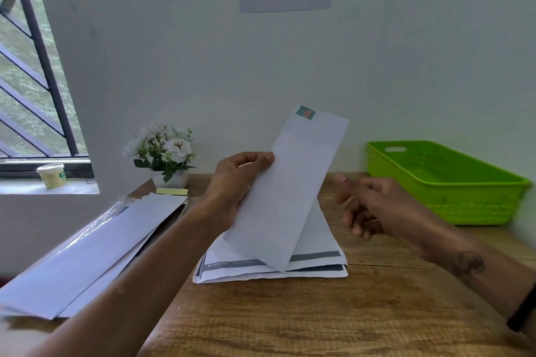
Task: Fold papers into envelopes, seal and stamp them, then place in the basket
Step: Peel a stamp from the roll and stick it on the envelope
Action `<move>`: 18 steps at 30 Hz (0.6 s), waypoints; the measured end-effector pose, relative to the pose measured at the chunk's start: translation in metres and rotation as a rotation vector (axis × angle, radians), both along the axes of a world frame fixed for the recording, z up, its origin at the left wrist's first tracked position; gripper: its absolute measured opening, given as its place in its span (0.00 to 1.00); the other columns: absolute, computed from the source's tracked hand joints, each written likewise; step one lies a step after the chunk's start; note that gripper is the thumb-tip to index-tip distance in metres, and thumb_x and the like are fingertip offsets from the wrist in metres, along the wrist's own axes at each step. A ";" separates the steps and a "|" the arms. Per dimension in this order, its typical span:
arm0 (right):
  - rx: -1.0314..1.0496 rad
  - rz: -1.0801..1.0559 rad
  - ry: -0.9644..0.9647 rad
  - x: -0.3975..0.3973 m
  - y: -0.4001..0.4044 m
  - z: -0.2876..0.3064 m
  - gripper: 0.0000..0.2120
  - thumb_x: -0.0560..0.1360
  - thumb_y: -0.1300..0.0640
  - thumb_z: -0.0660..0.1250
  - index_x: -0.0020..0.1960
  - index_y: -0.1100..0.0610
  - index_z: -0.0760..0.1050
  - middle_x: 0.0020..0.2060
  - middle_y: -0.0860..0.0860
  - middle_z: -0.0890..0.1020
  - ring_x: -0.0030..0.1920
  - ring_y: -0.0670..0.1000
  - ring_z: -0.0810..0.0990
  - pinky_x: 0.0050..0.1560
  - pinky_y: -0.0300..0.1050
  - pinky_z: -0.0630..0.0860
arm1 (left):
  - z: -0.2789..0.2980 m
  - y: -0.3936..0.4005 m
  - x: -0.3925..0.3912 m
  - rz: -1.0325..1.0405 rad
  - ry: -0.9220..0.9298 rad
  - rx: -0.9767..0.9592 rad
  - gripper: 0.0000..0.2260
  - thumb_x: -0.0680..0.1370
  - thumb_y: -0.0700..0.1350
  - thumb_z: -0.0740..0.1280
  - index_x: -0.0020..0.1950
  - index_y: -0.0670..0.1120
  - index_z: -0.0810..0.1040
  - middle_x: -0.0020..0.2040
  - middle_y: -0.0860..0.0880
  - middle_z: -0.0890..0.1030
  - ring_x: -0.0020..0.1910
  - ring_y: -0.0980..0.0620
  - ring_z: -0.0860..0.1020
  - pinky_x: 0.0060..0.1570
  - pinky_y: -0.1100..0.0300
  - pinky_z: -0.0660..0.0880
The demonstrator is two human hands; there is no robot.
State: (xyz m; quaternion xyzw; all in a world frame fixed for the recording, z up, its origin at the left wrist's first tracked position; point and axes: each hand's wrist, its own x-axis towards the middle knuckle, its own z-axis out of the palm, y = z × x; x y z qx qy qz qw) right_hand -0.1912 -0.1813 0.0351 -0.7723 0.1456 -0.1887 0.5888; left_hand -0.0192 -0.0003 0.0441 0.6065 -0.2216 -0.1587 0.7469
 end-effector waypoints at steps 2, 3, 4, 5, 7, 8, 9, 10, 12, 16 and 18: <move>-0.006 0.090 0.053 -0.002 0.008 -0.001 0.29 0.74 0.37 0.69 0.53 0.64 0.79 0.35 0.62 0.84 0.29 0.56 0.78 0.29 0.44 0.74 | -0.001 -0.003 -0.005 0.002 0.026 -0.052 0.12 0.79 0.47 0.74 0.59 0.41 0.85 0.51 0.42 0.88 0.41 0.48 0.85 0.36 0.58 0.82; -0.007 0.128 0.083 -0.002 0.012 -0.003 0.29 0.74 0.36 0.69 0.54 0.64 0.79 0.36 0.63 0.84 0.30 0.57 0.79 0.30 0.45 0.75 | -0.001 -0.004 -0.008 -0.003 0.040 -0.071 0.13 0.79 0.47 0.74 0.60 0.41 0.84 0.52 0.43 0.88 0.41 0.49 0.85 0.36 0.58 0.83; -0.003 0.165 0.115 -0.003 0.016 -0.004 0.29 0.74 0.36 0.69 0.55 0.63 0.79 0.37 0.64 0.85 0.30 0.58 0.80 0.30 0.45 0.76 | -0.002 -0.006 -0.010 -0.010 0.051 -0.086 0.13 0.80 0.47 0.73 0.61 0.42 0.84 0.52 0.43 0.88 0.41 0.50 0.86 0.35 0.58 0.82; 0.006 0.200 0.148 -0.003 0.020 -0.006 0.28 0.74 0.37 0.69 0.56 0.62 0.79 0.38 0.65 0.85 0.30 0.58 0.81 0.30 0.45 0.77 | -0.003 -0.007 -0.013 -0.016 0.062 -0.098 0.13 0.80 0.48 0.73 0.61 0.42 0.83 0.52 0.44 0.88 0.41 0.50 0.86 0.35 0.58 0.82; 0.022 0.266 0.207 -0.002 0.025 -0.009 0.27 0.74 0.37 0.69 0.58 0.60 0.78 0.41 0.66 0.86 0.31 0.58 0.83 0.31 0.46 0.79 | -0.006 -0.011 -0.017 -0.023 0.077 -0.125 0.14 0.81 0.49 0.72 0.63 0.43 0.82 0.53 0.44 0.88 0.44 0.48 0.86 0.36 0.57 0.83; 0.021 0.298 0.227 -0.002 0.027 -0.011 0.27 0.75 0.38 0.69 0.60 0.59 0.78 0.42 0.65 0.87 0.33 0.58 0.84 0.32 0.45 0.80 | -0.007 -0.012 -0.018 -0.025 0.079 -0.137 0.14 0.81 0.50 0.71 0.63 0.43 0.81 0.54 0.44 0.88 0.45 0.47 0.86 0.37 0.55 0.84; 0.018 0.325 0.238 -0.003 0.028 -0.012 0.26 0.75 0.38 0.70 0.61 0.58 0.78 0.43 0.65 0.87 0.35 0.59 0.85 0.33 0.45 0.80 | -0.008 -0.013 -0.019 -0.026 0.078 -0.149 0.15 0.81 0.50 0.70 0.64 0.43 0.81 0.54 0.45 0.88 0.47 0.46 0.86 0.39 0.53 0.85; 0.022 0.346 0.241 -0.003 0.028 -0.013 0.25 0.76 0.40 0.70 0.62 0.58 0.78 0.44 0.65 0.87 0.36 0.58 0.85 0.34 0.45 0.81 | -0.010 -0.015 -0.019 -0.024 0.079 -0.160 0.15 0.82 0.51 0.70 0.64 0.44 0.81 0.54 0.45 0.88 0.48 0.45 0.86 0.41 0.51 0.85; 0.063 0.370 0.239 -0.004 0.028 -0.014 0.23 0.77 0.43 0.71 0.64 0.58 0.77 0.46 0.65 0.87 0.37 0.58 0.86 0.36 0.45 0.82 | -0.011 -0.016 -0.019 -0.017 0.091 -0.181 0.14 0.82 0.52 0.70 0.63 0.45 0.80 0.54 0.46 0.88 0.53 0.41 0.86 0.47 0.46 0.86; 0.148 0.388 0.211 -0.003 0.026 -0.017 0.18 0.77 0.53 0.74 0.64 0.60 0.78 0.47 0.67 0.87 0.39 0.59 0.86 0.36 0.45 0.83 | -0.012 -0.017 -0.018 -0.004 0.096 -0.190 0.14 0.82 0.52 0.69 0.63 0.45 0.80 0.54 0.46 0.88 0.53 0.42 0.86 0.48 0.46 0.85; 0.153 0.363 0.182 -0.001 0.024 -0.020 0.16 0.77 0.57 0.74 0.62 0.62 0.79 0.47 0.68 0.86 0.39 0.59 0.86 0.36 0.45 0.83 | -0.012 -0.017 -0.018 -0.001 0.094 -0.189 0.14 0.82 0.52 0.69 0.63 0.45 0.80 0.55 0.46 0.87 0.54 0.42 0.85 0.49 0.46 0.85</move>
